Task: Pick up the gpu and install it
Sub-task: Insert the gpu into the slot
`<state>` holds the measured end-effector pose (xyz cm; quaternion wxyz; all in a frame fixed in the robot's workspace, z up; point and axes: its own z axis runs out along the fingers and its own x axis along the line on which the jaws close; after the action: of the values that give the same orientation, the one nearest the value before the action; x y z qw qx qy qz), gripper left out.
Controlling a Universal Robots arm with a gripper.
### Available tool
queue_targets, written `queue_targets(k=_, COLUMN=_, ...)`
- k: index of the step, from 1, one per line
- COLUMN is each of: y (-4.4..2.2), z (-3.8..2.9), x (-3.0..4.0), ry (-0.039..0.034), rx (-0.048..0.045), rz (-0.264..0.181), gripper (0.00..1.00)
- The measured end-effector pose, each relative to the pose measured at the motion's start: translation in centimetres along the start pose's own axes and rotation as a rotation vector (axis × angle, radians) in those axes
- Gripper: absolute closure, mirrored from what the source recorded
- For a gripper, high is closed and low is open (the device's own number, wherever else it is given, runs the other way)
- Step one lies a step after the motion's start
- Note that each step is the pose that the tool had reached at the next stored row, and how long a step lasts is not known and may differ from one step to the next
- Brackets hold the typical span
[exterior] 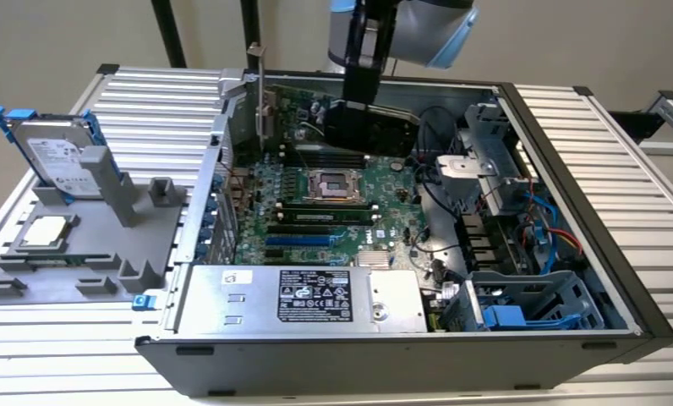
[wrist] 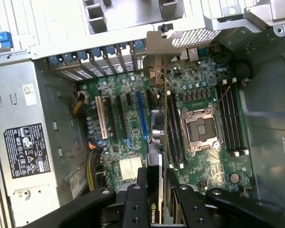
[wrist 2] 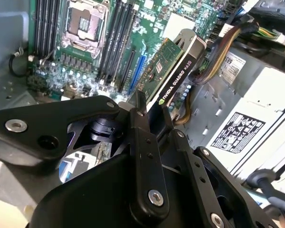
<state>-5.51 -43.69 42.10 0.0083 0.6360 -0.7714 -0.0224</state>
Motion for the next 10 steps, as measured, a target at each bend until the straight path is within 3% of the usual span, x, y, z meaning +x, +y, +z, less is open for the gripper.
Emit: queue_targets(k=10, y=-0.04, z=0.0, x=-0.01, ry=0.0035, rx=-0.0012, rz=-0.077, gripper=1.0)
